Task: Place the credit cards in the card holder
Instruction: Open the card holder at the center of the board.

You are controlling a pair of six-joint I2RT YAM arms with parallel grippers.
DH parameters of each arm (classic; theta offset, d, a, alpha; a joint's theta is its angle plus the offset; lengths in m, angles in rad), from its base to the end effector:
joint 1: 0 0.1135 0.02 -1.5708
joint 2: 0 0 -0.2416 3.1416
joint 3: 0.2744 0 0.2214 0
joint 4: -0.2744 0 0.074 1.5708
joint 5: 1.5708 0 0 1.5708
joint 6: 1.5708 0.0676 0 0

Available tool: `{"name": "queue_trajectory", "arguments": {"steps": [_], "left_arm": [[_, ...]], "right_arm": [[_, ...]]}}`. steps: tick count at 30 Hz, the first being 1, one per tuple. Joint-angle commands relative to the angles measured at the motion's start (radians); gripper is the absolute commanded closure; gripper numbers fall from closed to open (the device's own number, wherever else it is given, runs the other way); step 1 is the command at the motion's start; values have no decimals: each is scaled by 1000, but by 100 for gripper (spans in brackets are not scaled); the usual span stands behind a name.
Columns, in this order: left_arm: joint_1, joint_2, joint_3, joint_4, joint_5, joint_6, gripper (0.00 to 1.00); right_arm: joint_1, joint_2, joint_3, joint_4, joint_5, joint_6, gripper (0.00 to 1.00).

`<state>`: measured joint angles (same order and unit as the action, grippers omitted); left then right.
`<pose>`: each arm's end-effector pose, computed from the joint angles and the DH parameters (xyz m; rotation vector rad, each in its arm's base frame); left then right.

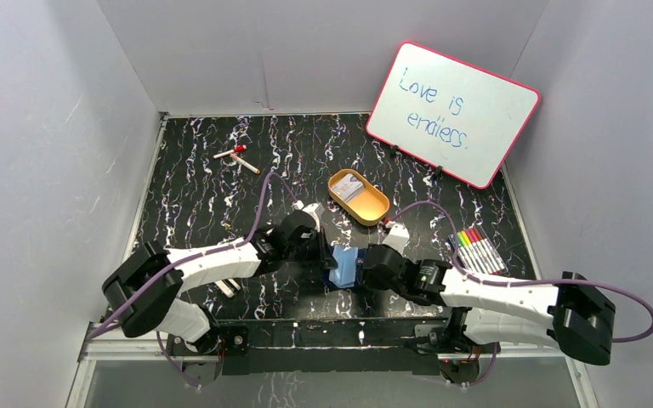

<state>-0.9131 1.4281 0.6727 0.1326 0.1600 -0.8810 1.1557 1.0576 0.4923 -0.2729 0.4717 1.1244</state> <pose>0.1726 -0.2410 0.1681 0.1396 2.4403 -1.1013 0.1101 0.1736 0.1607 0.1805 2.3618 0.5855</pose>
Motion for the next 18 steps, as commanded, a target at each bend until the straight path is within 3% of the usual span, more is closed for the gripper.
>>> {"name": "queue_trajectory", "arguments": {"steps": [1,3,6,12,18], "left_arm": [[-3,-79,94,-169,-68,33,100],[-3,-96,126,-236,-96,42,100],[-3,-115,164,-310,-121,54,100],[-3,-108,149,-310,-129,23,100],[-3,-89,109,-269,-115,-31,100]], "right_arm": [[-3,-104,-8,86,-21,-101,48],[-4,-156,-6,133,-42,-159,40],[-3,-205,25,189,-98,-263,37],[-4,-103,100,297,-204,-317,47],[-4,2,73,357,-217,-228,47]]}}
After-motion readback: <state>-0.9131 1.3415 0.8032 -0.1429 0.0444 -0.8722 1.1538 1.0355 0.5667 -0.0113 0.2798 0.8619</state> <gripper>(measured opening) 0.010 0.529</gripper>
